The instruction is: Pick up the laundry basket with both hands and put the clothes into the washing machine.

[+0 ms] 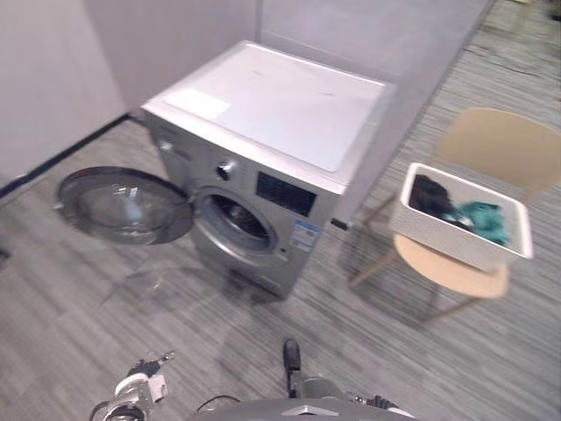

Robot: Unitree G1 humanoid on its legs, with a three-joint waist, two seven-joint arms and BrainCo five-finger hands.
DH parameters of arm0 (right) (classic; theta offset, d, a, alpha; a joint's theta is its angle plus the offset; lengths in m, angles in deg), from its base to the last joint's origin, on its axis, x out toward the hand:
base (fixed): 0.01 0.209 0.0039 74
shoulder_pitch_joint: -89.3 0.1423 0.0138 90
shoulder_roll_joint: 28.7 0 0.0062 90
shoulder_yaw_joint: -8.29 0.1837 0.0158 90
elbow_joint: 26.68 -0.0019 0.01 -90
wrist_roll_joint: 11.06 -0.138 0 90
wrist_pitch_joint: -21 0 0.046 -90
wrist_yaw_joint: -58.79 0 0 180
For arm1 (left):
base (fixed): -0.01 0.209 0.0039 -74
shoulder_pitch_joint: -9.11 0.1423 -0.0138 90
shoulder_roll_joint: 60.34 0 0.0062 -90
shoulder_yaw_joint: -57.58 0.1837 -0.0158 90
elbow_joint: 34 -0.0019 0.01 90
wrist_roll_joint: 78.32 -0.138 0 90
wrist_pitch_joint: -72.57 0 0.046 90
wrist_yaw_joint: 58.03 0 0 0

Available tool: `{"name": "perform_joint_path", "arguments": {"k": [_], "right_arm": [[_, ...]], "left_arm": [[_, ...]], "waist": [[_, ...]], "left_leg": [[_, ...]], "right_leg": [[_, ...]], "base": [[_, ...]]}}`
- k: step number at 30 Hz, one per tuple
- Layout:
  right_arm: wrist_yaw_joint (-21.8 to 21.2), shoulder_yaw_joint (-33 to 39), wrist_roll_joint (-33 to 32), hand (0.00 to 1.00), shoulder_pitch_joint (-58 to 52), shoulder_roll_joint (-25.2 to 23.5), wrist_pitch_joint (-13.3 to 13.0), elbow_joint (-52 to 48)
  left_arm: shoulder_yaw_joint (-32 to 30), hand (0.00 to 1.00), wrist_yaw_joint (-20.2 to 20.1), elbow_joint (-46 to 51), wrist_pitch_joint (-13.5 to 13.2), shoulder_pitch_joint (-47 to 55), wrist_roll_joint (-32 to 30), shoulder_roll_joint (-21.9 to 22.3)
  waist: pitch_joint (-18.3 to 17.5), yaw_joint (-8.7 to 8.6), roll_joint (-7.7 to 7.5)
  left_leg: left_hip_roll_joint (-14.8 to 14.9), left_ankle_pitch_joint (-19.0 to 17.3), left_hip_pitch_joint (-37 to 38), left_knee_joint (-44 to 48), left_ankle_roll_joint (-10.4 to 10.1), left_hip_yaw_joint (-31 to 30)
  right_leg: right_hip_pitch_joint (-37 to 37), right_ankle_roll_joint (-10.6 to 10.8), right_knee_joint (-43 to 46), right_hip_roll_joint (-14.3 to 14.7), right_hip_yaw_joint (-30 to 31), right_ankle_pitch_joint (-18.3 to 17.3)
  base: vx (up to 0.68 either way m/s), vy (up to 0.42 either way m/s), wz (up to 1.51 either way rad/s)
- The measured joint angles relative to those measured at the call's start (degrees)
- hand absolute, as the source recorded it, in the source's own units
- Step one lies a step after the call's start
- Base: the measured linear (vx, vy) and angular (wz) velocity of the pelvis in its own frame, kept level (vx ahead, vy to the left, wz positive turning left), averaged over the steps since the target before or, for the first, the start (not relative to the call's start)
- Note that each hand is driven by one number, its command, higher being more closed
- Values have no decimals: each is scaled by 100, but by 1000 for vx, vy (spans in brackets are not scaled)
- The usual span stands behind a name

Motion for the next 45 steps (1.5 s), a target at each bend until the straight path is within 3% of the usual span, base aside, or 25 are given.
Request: {"name": "perform_joint_path", "arguments": {"k": [1,2,3,4,5,6,7,11,14,17,19,20,21,23,25,28,29,31,32,36,38,39,41,43,45], "right_arm": [[-1,53,-1,0,-5,31,29,-6],[2,53,2,0,-108,16,43,-3],[4,-22,17,0,-219,-54,32,51],[8,50,42,0,-83,3,-55,159],[11,185,48,0,13,143,-71,230],[32,697,64,0,132,112,8,483],[20,1059,65,0,153,31,27,653],[129,2131,119,0,98,-142,185,849],[138,2408,100,0,84,-138,171,841],[137,2466,57,0,3,-105,117,840],[128,2209,52,0,105,-83,38,865],[132,1908,49,0,135,-31,-21,862],[134,1569,49,0,233,162,-52,884],[140,1252,51,0,314,426,-61,831],[138,1097,65,0,301,438,-38,752],[126,778,79,0,317,282,78,654],[123,467,107,0,442,283,69,619],[123,-66,180,0,595,289,71,424],[105,-416,238,0,740,249,64,367],[-49,-740,285,0,740,-83,44,235],[-166,-741,286,0,832,24,-63,209],[-174,-742,291,0,804,145,-78,219],[-177,-641,272,0,750,399,-101,202],[-161,-535,287,0,673,542,-84,224],[-45,141,270,0,454,556,-30,203]], "left_arm": [[-31,0,4,73,-4,28,-66,25],[-190,0,4,165,3,60,-145,-45],[-294,0,1,278,22,119,-189,-101],[-372,0,-5,105,18,173,-187,-46],[-392,0,-3,6,23,74,-177,78],[-271,0,1,46,4,63,-161,167],[-93,0,-9,56,11,59,-137,200],[277,0,-145,-138,-24,-76,-119,298],[256,0,-205,-351,-41,161,-114,411],[85,0,-229,-356,-44,593,-135,461],[-135,0,-225,-341,6,736,-138,455],[-309,0,-220,-300,-4,796,-124,460],[-278,0,-212,-348,71,842,-125,594],[-34,0,-221,-337,156,1084,-122,806],[55,0,-226,-320,158,1153,-120,788],[-309,0,-233,39,60,1134,-114,675],[-587,0,-232,122,47,1067,-110,663],[-1199,0,-217,127,99,984,-109,794],[-1345,0,-189,132,128,1021,-109,892],[-1293,0,-125,296,149,1049,-109,1056],[-894,0,-120,111,143,994,-110,999],[-618,0,-124,44,153,1006,-110,960],[-204,0,-124,48,152,1021,-113,859],[-124,0,-134,30,129,882,-115,882],[-163,0,-123,106,85,738,-115,1004]], "waist": [[17,3,15],[-8,18,-171],[-90,124,-616],[-226,357,-417],[-244,376,-134],[-283,448,-218],[-312,430,-220],[-418,409,-441],[-342,376,-225],[-277,394,-101],[-217,459,-53],[-65,672,-163],[67,815,72],[249,900,378],[315,1005,428],[386,1253,242],[573,1397,319],[583,1404,363],[522,1413,477],[126,1362,439],[197,1239,449],[246,1129,529],[302,827,467],[304,788,462],[266,854,423]], "left_leg": [[121,-12,-28,219,-15,125],[69,-30,-162,749,-26,175],[-68,-366,-610,1606,218,-98],[-245,-343,-888,1092,570,-559],[-54,55,-1023,498,519,-647],[-123,167,-959,452,132,-413],[-142,182,-983,440,131,-401],[-296,311,-1048,327,73,-262],[-58,422,-615,323,-28,-188],[340,266,-492,958,-108,-176],[742,70,-1310,2741,422,-503],[731,45,-1936,3928,555,-1156],[529,-368,-2232,4345,184,-1856],[-92,-745,-2149,3583,66,-1907],[-374,-860,-2003,3034,322,-1828],[-416,-708,-1769,2579,45,-1556],[-373,-633,-1860,3077,141,-1538],[-470,-681,-2160,3031,283,-2159],[-420,-677,-2174,3009,387,-2095],[-676,-919,-1952,2804,552,-1748],[-668,-1010,-1281,2516,665,-1484],[-666,-1050,-943,2425,761,-1453],[-613,-1134,-277,2250,794,-1467],[-614,-1079,16,1921,734,-1439],[-656,-745,434,993,561,-1263]], "right_leg": [[-138,-160,640,3,-221,24],[-202,-445,1502,-103,-445,333],[-171,-539,1442,-194,-267,871],[-33,-69,672,-88,312,1247],[62,-139,676,1,171,1222],[44,-118,1555,-545,-311,353],[292,20,1643,-851,-491,190],[1554,598,-69,-1194,-701,905],[1965,735,-77,-987,-825,750],[2274,676,43,-748,-807,400],[2261,474,97,-506,-663,6],[2224,303,135,-450,-297,-482],[2213,447,229,-324,84,-773],[2018,437,568,-257,597,-902],[1883,483,670,-203,969,-948],[1677,202,1309,-18,928,-1069],[1978,181,818,-9,1095,-1051],[1919,198,687,13,1268,-988],[1820,254,781,42,1463,-1062],[1648,363,1139,-245,1581,-1206],[538,322,3949,-130,1655,-825],[258,250,4880,-61,1683,-308],[-240,262,6157,105,1622,-215],[-472,346,5562,-43,1388,-372],[-607,231,3351,-549,939,-292]], "base": [[166,-49,-98],[177,-61,-102],[94,-42,-151],[-20,8,-151],[-49,148,-156],[48,129,-99],[76,94,-89],[44,-113,-21],[-10,-208,-18],[8,-252,-5],[-58,-264,-48],[-151,-159,-104],[-162,-89,-119],[-161,124,-119],[-70,98,-113],[78,-23,-82],[62,-3,-56],[-12,86,-73],[-28,117,-74],[121,147,-36],[224,134,-57],[206,135,-17],[194,46,27],[243,46,13],[344,25,-18]]}}
